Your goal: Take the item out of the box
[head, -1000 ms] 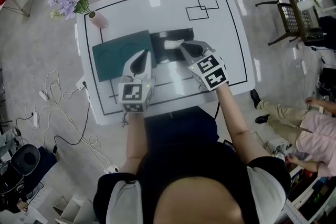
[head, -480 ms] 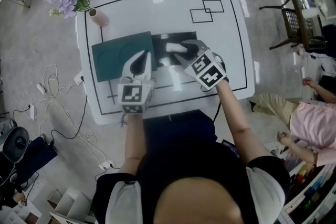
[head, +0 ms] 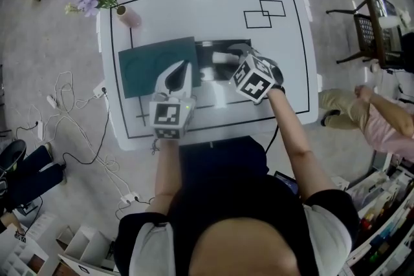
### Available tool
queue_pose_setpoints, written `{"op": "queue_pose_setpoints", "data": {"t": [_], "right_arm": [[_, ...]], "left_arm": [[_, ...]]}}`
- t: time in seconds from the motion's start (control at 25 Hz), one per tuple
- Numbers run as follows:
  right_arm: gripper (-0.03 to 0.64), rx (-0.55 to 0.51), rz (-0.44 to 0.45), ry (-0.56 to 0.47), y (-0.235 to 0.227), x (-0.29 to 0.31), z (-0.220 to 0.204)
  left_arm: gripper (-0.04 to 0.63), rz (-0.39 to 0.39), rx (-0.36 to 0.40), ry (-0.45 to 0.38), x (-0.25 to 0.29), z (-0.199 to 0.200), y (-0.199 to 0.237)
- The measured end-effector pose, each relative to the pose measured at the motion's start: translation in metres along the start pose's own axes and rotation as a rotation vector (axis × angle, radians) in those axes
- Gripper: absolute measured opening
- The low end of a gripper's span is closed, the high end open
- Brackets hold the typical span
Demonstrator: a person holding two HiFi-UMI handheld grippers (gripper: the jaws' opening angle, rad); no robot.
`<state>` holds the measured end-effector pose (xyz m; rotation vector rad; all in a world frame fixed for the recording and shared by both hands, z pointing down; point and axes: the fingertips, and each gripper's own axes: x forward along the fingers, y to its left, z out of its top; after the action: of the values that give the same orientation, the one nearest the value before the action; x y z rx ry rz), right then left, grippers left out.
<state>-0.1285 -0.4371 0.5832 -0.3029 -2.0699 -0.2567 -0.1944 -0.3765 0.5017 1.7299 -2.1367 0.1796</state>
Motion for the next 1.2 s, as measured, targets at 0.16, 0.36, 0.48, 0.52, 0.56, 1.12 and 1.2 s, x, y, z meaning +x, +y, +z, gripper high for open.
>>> {"op": "queue_pose_setpoints", "data": {"t": [0.16,0.36,0.48,0.52,0.56,1.12,1.2], "right_arm": [[0.219,-0.034,0.015,0.050,0.001,0.010,-0.006],[0.219,-0.048,0.045,0.087,0.001,0.019,-0.010],[0.219,-0.087,0.064,0.141,0.000,0.024,-0.016],[0.219,-0.105,0.066,0.160,0.000,0.026,-0.017],[0.220,-0.117,0.068,0.173,-0.001,0.027,-0.018],[0.174,-0.103,0.116,0.201,0.005,0.028,-0.019],[0.152,-0.104,0.115,0.215,0.006,0.029,-0.021]], "left_arm": [[0.009,-0.011,-0.003,0.000,0.003,-0.001,0.001],[0.009,-0.023,-0.004,0.001,0.006,0.000,0.002],[0.009,-0.027,-0.006,0.001,0.007,0.001,0.003],[0.009,-0.028,-0.005,0.002,0.007,0.001,0.003],[0.009,-0.028,-0.004,0.003,0.007,0.001,0.003],[0.009,-0.035,0.009,0.013,0.006,0.000,0.003],[0.009,-0.035,0.009,0.016,0.006,-0.001,0.004]]}}
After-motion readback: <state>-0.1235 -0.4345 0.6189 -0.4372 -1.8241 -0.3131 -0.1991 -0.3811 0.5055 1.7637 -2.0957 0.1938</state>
